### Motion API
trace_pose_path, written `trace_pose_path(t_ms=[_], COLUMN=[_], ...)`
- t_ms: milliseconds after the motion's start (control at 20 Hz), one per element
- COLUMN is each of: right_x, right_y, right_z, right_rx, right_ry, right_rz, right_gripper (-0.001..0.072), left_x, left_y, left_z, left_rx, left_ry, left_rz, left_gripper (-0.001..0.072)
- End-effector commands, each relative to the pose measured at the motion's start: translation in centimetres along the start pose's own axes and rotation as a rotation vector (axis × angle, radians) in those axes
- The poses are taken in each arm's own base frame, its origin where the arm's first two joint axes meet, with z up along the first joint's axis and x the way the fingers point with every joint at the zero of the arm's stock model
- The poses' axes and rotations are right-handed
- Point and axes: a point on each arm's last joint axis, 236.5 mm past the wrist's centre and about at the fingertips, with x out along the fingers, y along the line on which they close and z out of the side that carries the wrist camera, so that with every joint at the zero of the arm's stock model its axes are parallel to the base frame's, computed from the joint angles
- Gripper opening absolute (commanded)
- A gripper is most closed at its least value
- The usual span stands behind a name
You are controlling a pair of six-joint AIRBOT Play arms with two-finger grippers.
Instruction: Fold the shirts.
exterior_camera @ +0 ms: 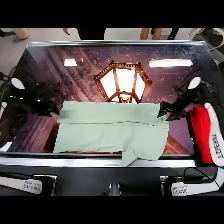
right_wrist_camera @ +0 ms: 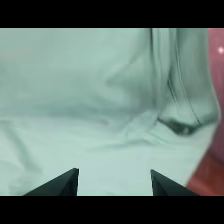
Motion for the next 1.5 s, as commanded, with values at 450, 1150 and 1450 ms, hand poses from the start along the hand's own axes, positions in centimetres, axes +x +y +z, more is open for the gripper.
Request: trace_pose_path(t_ms=[450, 1150, 1450], right_x=[3.0, 7.9, 11.3], right_y=[-4.2, -2.8, -2.0], right_z=[-11.6, -16.7, -17.9], right_rx=[0.109, 0.055, 0.102], right_ry=[-0.021, 0.076, 0.074], right_rz=[0.034, 0.035, 0.063], right_gripper=[0.0484, 0.0493, 0.0488], left_x=[8.3, 9.5, 9.1], left_y=[2.5, -0.1, -0.2], left_z=[-17.0, -16.5, -16.3], left_rx=[-0.145, -0.120, -0.113], left_ry=[0.082, 0.063, 0.045], left_rz=[-0.032, -0.086, -0.084], left_gripper=[0.0525, 0.0028, 0.0027])
